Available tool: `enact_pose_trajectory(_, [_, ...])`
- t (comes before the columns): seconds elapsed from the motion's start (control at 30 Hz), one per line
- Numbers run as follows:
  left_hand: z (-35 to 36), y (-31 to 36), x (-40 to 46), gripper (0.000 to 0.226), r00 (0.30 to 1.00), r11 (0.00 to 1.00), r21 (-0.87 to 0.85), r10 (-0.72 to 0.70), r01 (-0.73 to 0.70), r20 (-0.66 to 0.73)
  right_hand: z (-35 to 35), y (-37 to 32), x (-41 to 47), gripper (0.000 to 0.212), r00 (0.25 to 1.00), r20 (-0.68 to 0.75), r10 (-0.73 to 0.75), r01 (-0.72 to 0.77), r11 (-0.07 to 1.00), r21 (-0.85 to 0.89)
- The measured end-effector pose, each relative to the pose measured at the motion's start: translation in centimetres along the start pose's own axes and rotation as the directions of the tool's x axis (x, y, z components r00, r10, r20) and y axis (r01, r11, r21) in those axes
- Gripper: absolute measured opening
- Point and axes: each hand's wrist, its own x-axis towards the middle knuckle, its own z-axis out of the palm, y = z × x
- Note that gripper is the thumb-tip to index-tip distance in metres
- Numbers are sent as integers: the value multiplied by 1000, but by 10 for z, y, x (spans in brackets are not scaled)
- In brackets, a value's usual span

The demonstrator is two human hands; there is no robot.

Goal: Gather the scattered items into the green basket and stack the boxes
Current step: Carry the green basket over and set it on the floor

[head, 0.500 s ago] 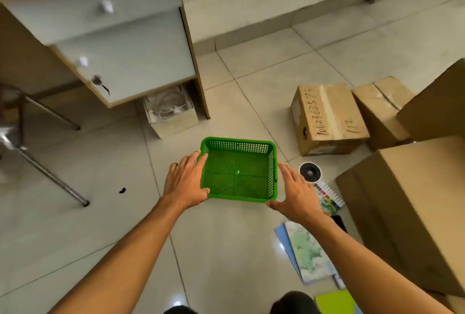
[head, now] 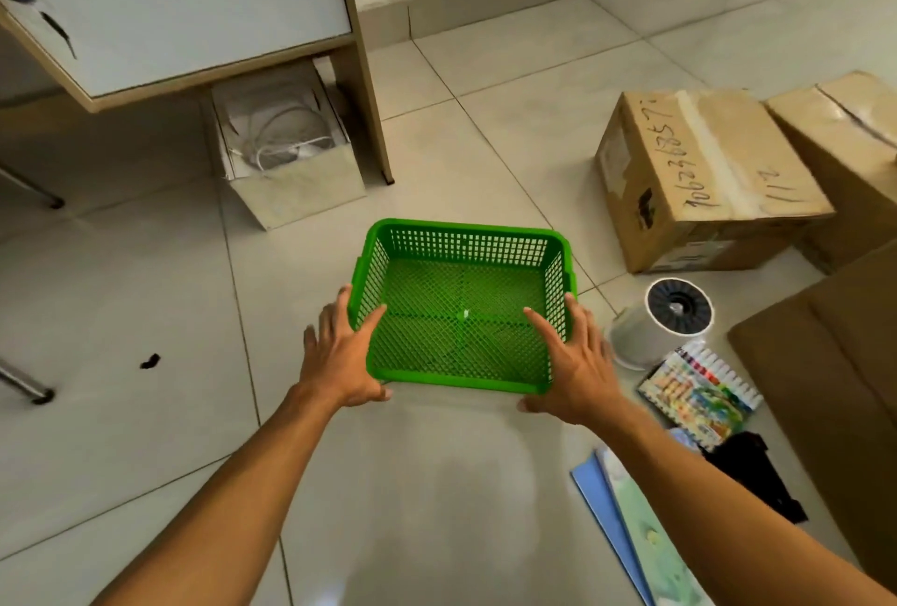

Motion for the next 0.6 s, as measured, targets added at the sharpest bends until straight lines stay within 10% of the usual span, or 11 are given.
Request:
enact_pose_trajectory(0.23, [-1, 3, 45, 133, 987, 812, -561, -150, 159, 63, 12, 10, 21, 146, 990, 113, 79, -109, 952, 287])
enact_pose_trajectory(0.6, [-102, 29, -3, 130, 993, 841, -532, -47, 99, 110, -109, -8, -26, 130, 988, -88, 130, -95, 943, 320])
